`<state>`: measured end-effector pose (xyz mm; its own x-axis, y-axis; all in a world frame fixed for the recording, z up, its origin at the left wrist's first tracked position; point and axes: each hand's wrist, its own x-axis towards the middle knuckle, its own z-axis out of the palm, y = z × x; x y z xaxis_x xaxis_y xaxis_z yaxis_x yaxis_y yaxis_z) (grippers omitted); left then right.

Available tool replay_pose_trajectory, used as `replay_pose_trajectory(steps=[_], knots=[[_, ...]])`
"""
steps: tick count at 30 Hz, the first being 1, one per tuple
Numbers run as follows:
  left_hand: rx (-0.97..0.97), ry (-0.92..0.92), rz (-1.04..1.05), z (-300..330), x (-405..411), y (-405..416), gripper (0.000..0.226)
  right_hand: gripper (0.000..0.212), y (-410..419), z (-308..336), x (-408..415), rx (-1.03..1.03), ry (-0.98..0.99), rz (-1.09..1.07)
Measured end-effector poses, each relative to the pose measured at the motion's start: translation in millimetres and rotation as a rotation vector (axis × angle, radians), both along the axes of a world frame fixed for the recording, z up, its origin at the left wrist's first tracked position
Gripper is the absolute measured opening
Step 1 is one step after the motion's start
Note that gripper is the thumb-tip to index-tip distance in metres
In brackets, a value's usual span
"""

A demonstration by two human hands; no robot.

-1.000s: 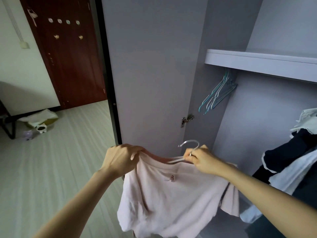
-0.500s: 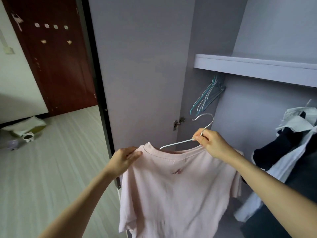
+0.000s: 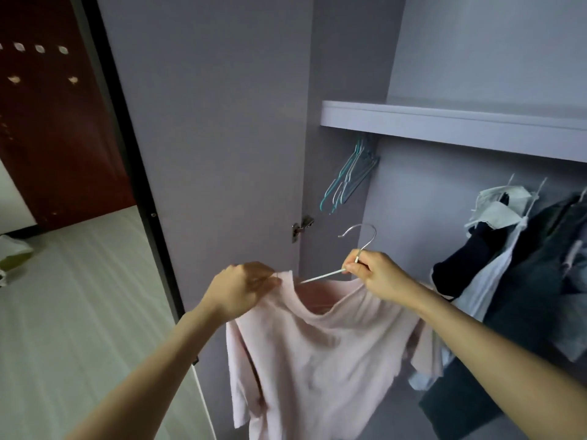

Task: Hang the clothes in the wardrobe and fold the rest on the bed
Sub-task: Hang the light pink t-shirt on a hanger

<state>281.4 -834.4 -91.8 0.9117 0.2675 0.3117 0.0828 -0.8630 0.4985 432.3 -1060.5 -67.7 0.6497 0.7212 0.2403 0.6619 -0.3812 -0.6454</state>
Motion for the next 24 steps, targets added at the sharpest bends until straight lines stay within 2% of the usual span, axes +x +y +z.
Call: replay_pose_trajectory(steps=[2, 4, 8, 11, 12, 14, 16, 17, 21, 24], knots=[[0.151, 0.097, -0.027, -8.8, 4.1, -5.1, 0.023, 0.019, 2.7, 5.6, -2.8, 0.040, 0.005, 0.011], [0.182, 0.133, -0.006, -20.6, 6.6, -12.6, 0.023, 0.017, 8.0, 5.8, -7.4, 0.068, 0.019, 0.029], [0.223, 0.052, 0.128, -29.2, 11.1, -20.6, 0.023, 0.013, 9.3, 3.6, -11.0, 0.128, 0.089, 0.040], [0.243, -0.041, 0.203, -25.1, 10.8, -16.1, 0.021, 0.027, -15.9, 4.3, 3.6, 0.189, 0.071, 0.016], [0.233, -0.056, 0.225, -23.9, 10.2, -12.5, 0.021, 0.034, -28.4, -0.1, 14.3, 0.140, 0.006, -0.061], [0.215, -0.071, 0.250, -22.0, 8.9, -4.2, 0.020, 0.048, -52.6, -14.5, 33.6, -0.152, -0.125, -0.278], [0.218, -0.068, 0.258, -20.0, 9.6, 1.3, 0.019, 0.055, -66.4, -33.2, 44.3, -0.454, -0.166, -0.434], [0.226, -0.073, 0.259, -18.5, 10.5, 2.3, 0.019, 0.054, -68.0, -41.8, 47.3, -0.519, -0.174, -0.474], [0.247, -0.123, 0.250, -14.7, 13.1, 2.2, 0.026, 0.030, -64.7, -56.4, 53.7, -0.593, -0.343, -0.591], [0.260, -0.122, 0.256, -15.5, 11.9, 6.3, 0.034, 0.012, -64.4, -56.3, 54.4, -0.672, -0.478, -0.532]])
